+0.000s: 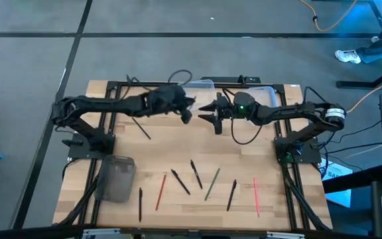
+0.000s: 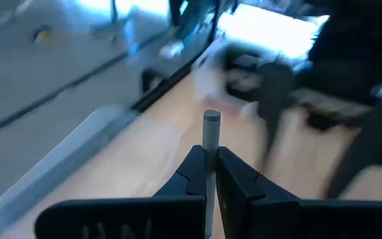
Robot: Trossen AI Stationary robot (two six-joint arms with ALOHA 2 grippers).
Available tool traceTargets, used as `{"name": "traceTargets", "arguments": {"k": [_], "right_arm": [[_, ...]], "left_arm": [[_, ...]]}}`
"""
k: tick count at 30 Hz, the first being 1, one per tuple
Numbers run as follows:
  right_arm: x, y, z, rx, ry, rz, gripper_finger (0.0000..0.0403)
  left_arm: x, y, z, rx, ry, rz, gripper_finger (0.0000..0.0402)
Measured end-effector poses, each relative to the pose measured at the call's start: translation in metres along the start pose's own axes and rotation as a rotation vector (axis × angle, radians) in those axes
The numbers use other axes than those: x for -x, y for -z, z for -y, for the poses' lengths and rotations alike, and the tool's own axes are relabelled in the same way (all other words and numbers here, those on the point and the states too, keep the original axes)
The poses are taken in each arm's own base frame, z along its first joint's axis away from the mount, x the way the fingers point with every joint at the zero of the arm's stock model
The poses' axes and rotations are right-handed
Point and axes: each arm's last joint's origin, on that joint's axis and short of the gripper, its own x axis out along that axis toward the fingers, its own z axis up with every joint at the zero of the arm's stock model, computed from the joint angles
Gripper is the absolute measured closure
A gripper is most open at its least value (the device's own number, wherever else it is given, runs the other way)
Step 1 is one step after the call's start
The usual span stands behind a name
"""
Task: Sort crayons/erasers/pens/pencils in bins
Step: Put the gray crayon into the right transparent bin
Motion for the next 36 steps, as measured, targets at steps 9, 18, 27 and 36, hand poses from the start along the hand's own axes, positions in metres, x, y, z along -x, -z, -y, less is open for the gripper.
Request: {"name": "traceTargets", "arguments": {"k": [9, 18, 27, 36], "right_arm": [[0.001, -0.006, -0.001, 0.044, -0.019, 0.047, 0.0227], [0.001, -0.009, -0.001, 0.050, -0.001, 0.068, 0.0308], [0.002, -0.012, 0.000, 0.057, 0.016, 0.103, 0.0342], [0.002, -0.012, 0.001, 0.057, -0.001, 0.104, 0.0373]], "left_arm": [[0.001, 0.001, 0.023, -0.020, 0.016, 0.072, 0.0394], [0.003, -0.002, 0.027, 0.007, 0.038, 0.112, 0.0394], [0.005, -0.002, 0.036, 0.009, 0.064, 0.132, 0.0399], [0.006, -0.002, 0.037, 0.004, 0.068, 0.131, 0.0392]]}}
